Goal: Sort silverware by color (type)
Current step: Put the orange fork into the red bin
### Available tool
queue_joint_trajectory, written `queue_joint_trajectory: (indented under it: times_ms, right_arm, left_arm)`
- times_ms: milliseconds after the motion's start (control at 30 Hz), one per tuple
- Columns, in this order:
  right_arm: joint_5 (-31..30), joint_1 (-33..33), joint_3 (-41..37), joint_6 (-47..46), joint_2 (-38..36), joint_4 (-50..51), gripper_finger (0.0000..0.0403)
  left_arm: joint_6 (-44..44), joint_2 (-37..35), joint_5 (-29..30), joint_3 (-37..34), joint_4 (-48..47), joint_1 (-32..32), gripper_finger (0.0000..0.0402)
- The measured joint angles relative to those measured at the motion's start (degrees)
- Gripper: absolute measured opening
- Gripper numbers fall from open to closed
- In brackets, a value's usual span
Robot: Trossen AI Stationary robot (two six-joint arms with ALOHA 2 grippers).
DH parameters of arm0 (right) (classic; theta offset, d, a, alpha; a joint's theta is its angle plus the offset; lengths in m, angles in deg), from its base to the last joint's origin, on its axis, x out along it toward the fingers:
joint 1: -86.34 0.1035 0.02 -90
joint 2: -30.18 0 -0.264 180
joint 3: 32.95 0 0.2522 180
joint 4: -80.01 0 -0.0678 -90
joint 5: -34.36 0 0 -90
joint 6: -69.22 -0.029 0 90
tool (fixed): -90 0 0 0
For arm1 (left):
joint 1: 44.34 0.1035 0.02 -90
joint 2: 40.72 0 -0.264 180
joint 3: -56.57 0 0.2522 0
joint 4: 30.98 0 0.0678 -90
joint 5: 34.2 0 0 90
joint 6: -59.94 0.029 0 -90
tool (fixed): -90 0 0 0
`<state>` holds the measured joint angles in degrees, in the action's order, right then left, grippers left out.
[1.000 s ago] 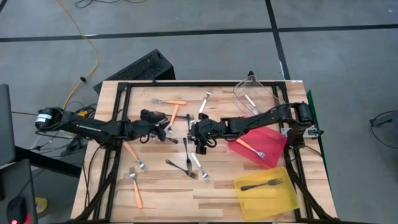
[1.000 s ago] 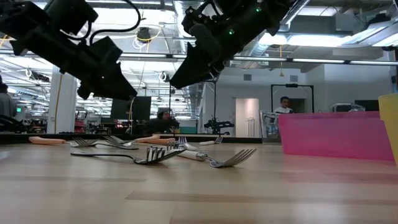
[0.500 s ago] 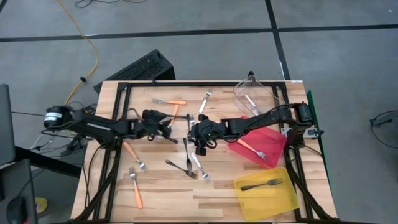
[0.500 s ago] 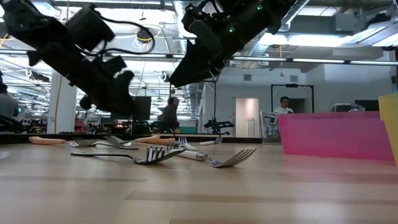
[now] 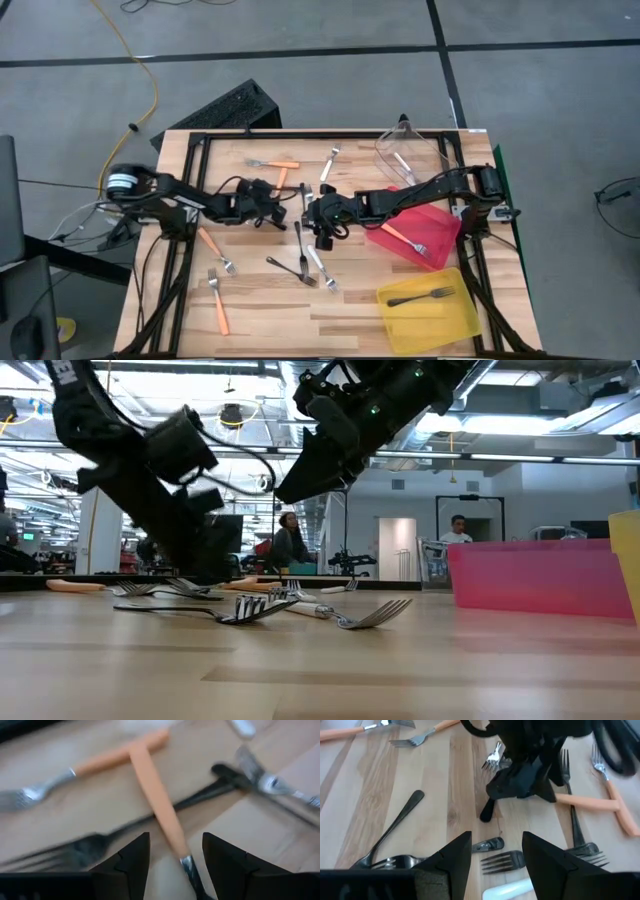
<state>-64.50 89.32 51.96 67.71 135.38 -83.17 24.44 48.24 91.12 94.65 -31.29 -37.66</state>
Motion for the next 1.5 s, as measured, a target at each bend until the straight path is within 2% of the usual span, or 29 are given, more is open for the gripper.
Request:
queue_joint_trajectory:
  times_ms: [67,267,367,567,867,1100,1500]
  right_arm:
    - [0.00,0.00,-0.01,-0.01,0.00,-0.01,0.0198]
    - [0.00,0.00,-0.15,-0.09,0.00,-0.25,0.0198]
    - [0.00,0.00,-0.15,-0.52,0.00,-0.26,0.0198]
    - [0.00,0.02,-0.15,-1.66,0.00,-0.27,0.0198]
    - [-0.03,0.33,-0.15,-3.18,0.00,-1.69,0.0198]
    - [-0.07,0.63,-0.17,-6.52,-0.50,-3.44,0.0198]
    - [-0.59,2.70,-0.20,-7.66,-1.95,-6.72,0.0198]
  left_arm:
    - [-0.36,2.09,-1.67,-0.04,1.14,0.28,0.0165]
    - [-2.45,5.16,-1.70,0.19,1.92,0.43,0.0155]
    - [-2.68,5.20,-2.27,0.21,1.34,0.45,0.0121]
    - [-2.42,4.94,-2.99,0.17,1.06,0.52,0.0019]
    - [-1.55,4.86,-3.41,-0.12,3.28,0.32,0.0017]
    - [2.17,-2.26,-5.13,-0.30,4.04,-1.14,0.0016]
    - [11.92,-19.72,9.43,-0.22,5.88,-6.26,0.0018]
